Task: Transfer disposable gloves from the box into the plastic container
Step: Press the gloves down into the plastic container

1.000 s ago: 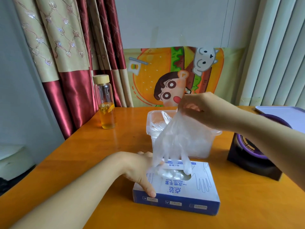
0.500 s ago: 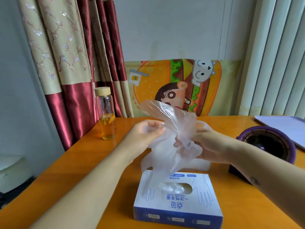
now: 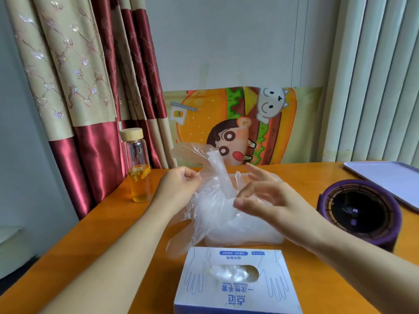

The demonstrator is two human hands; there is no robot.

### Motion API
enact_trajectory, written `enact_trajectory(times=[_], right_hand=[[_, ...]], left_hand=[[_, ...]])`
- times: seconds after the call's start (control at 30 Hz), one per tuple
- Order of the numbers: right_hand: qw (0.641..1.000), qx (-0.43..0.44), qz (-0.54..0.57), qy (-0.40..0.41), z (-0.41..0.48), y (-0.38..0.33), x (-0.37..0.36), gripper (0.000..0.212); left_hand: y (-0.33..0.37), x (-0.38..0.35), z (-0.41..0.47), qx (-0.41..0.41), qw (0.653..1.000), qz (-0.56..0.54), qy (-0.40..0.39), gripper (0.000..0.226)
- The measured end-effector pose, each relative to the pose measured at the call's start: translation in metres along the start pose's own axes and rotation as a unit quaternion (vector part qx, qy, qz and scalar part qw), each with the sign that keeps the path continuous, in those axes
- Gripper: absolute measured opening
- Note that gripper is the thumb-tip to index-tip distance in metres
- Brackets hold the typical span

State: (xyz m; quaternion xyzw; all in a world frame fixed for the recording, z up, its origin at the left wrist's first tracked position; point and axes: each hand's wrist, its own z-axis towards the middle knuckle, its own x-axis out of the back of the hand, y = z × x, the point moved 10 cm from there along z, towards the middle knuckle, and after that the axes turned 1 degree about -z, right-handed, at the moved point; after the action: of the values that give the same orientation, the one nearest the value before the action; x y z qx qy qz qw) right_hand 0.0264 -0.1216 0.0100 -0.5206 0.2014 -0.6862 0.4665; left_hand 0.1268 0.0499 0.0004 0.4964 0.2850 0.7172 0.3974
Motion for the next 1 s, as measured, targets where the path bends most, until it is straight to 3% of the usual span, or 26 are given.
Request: enact_trajectory(times=[0.13, 0.3, 0.47, 0.63, 0.8, 0.9, 1.0], right_hand=[[0.991, 0.026, -0.125, -0.031, 0.008, -0.009, -0.019, 0.027], [0.969, 0.05, -0.241, 0.037, 0.032, -0.007, -0.013, 0.06], [0.964, -0.012, -0.245, 0.099, 0.062, 0.035, 0.037, 0.062], [0.939, -0.083, -0.333, 0.033, 0.081, 0.086, 0.054, 0.063], [0.887, -0.146, -0.432, -0.07, 0.089, 0.124, 0.042, 0.066], [0.855, -0.171, -0.478, -0.108, 0.09, 0.138, 0.035, 0.059], [0.827, -0.171, -0.518, -0.139, 0.091, 0.141, 0.03, 0.051]], left_hand=[[0.01, -0.003, 0.007, -0.039, 0.997, 0.065, 0.023, 0.01], [0.019, -0.01, 0.016, -0.073, 0.991, 0.108, 0.039, 0.01], [0.021, -0.028, 0.035, -0.075, 0.992, 0.105, 0.013, 0.01], [-0.001, -0.059, 0.061, -0.015, 0.995, 0.08, -0.062, 0.006], [-0.022, -0.072, 0.086, -0.006, 0.979, 0.188, -0.082, 0.01], [-0.016, -0.057, 0.096, -0.018, 0.971, 0.235, -0.043, 0.026], [0.031, -0.041, 0.086, -0.129, 0.946, 0.297, 0.028, 0.028]])
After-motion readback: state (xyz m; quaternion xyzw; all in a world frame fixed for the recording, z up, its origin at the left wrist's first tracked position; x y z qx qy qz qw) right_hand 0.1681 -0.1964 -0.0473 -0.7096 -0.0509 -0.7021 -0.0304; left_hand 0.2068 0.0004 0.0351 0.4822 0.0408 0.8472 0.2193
